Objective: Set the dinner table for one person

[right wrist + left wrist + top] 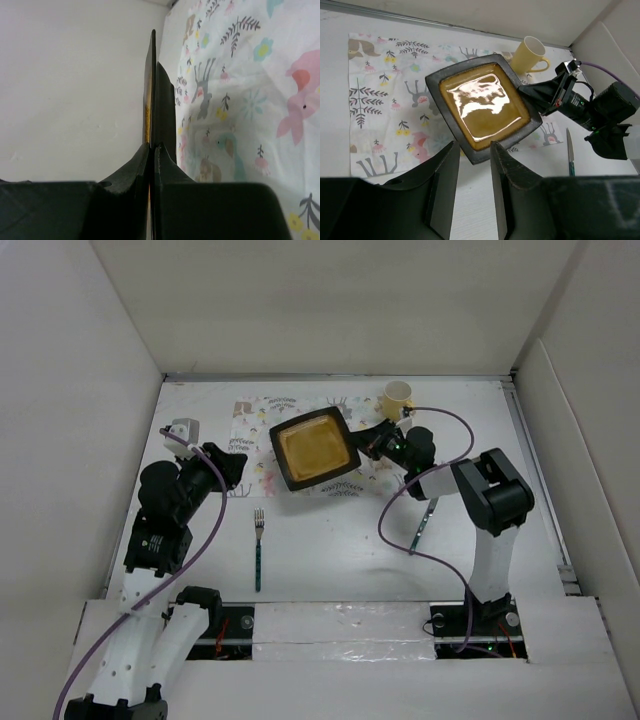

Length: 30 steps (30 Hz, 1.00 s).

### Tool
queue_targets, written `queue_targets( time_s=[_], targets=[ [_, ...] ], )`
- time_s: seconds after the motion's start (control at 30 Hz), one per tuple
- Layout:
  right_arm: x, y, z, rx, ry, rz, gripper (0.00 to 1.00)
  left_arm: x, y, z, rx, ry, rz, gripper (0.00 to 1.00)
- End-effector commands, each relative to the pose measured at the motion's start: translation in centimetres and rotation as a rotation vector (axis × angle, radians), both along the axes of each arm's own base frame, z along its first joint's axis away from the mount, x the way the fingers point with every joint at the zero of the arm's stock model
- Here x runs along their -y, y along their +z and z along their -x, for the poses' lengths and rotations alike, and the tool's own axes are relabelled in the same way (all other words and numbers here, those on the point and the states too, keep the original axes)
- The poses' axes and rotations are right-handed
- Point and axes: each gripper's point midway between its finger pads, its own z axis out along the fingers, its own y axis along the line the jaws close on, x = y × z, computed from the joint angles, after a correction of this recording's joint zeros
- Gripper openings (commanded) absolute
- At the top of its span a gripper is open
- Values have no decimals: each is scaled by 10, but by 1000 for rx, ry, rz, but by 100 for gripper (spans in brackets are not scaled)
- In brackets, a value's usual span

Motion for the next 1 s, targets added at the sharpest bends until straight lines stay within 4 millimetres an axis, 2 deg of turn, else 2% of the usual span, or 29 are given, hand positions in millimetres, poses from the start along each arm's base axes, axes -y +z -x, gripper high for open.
queue_targets(
  time_s=[0.0, 0.23, 0.43, 0.6, 0.63, 0.67, 0.83, 0.9, 0.93, 0.97],
  targets=[
    [4, 105, -17, 255, -76, -258, 0, 2, 10, -3, 42, -12, 14, 28],
    [14, 75, -40, 191, -191, -267, 0, 4, 9, -3, 40, -21, 14, 28],
    [21, 62, -55, 183, -264, -269, 0, 4, 6, -5, 30, -23, 11, 28],
    [22, 48, -61, 167, -288, -254, 0, 4, 6, -5, 26, -23, 12, 28],
    [22, 35, -62, 144, -288, -240, 0, 4, 5, -5, 25, -23, 12, 28],
    [22, 35, -62, 143, -288, -240, 0, 4, 5, -6, 26, -23, 12, 28],
    [20, 3, -58, 86, -277, -205, 0, 5, 6, -5, 27, -27, 13, 28],
    [15, -8, -53, 68, -261, -184, 10, 5, 5, -5, 26, -27, 12, 28],
    [15, -14, -51, 52, -260, -168, 20, 5, 7, -4, 30, -27, 13, 28],
    [16, -16, -50, 47, -258, -158, 25, 6, 6, -4, 29, -32, 13, 28]
  ],
)
